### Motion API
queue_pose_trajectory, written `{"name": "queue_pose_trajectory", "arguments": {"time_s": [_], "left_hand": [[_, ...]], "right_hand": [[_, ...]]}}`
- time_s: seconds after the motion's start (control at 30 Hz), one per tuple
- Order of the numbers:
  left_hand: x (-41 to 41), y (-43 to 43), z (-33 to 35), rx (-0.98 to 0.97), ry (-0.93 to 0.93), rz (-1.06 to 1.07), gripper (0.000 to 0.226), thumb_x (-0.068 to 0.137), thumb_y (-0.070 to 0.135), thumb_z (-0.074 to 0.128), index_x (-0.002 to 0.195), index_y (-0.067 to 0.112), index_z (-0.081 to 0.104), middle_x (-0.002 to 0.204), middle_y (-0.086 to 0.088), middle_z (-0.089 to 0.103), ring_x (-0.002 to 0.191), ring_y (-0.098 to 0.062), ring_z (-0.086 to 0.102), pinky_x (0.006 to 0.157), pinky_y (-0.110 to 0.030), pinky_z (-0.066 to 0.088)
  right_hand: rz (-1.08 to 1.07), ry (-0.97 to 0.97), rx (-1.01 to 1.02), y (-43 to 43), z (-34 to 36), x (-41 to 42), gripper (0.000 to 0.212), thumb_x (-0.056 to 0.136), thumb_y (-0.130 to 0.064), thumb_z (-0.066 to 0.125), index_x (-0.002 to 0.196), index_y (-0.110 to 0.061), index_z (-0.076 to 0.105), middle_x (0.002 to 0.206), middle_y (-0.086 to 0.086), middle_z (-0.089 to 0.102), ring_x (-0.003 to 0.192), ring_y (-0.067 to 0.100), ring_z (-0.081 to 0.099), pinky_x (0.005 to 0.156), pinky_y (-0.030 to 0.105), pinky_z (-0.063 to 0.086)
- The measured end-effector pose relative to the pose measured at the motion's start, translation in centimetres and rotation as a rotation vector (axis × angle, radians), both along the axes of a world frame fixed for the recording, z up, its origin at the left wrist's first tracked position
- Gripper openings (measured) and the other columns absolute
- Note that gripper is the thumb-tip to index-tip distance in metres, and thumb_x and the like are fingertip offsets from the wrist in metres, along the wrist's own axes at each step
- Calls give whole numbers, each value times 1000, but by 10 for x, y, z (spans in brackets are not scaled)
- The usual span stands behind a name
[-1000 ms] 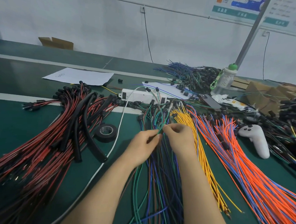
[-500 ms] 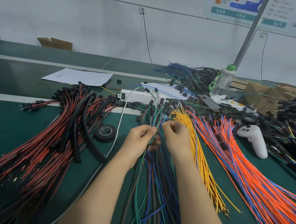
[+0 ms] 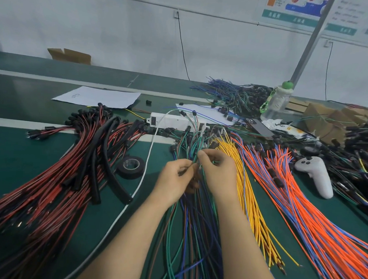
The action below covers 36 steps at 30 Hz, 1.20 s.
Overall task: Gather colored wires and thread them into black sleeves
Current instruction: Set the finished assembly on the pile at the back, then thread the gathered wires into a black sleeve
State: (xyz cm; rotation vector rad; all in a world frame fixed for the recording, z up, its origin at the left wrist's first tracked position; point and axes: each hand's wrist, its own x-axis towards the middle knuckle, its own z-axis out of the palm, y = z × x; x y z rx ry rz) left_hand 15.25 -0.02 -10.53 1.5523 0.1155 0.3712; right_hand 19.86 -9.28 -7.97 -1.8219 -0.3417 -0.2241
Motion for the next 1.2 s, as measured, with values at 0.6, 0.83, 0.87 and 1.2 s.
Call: {"name": "queue_pose_trajectory", "arguments": {"time_s": [0.6, 0.83, 0.87, 1.2], "left_hand": [[3, 1, -12, 310, 28, 89, 31, 92, 19, 56, 62, 14, 58, 45, 6, 57, 38, -12, 54, 38, -23, 47], [3, -1, -6, 467, 48, 96, 29, 92, 14, 52, 65, 3, 52, 54, -11, 59, 42, -26, 57, 45, -37, 53], [2, 0, -2, 451, 58, 94, 32, 93, 14, 52, 63, 4, 49, 50, -5, 57, 37, -19, 54, 42, -32, 51], [-60, 68, 123, -845, -219, -175, 32, 102, 28, 30, 87, 10, 52, 41, 8, 30, 28, -1, 24, 27, -11, 18]], "right_hand": [[-119, -61, -273, 1, -4, -1, 20, 91, -25, 62, 76, -12, 62, 65, -7, 57, 64, 12, 54, 57, 20, 36], [-219, -212, -268, -1, -7, -1, 21, 92, -18, 58, 72, -11, 55, 72, 7, 61, 69, 26, 53, 60, 30, 28], [-195, -214, -229, 0, -4, -2, 22, 92, -18, 59, 71, -13, 56, 71, 5, 61, 69, 24, 54, 60, 30, 28], [159, 3, -286, 87, 16, -10, 32, 90, -12, 54, 59, -16, 54, 56, -3, 51, 71, 14, 48, 58, 27, 35]]}}
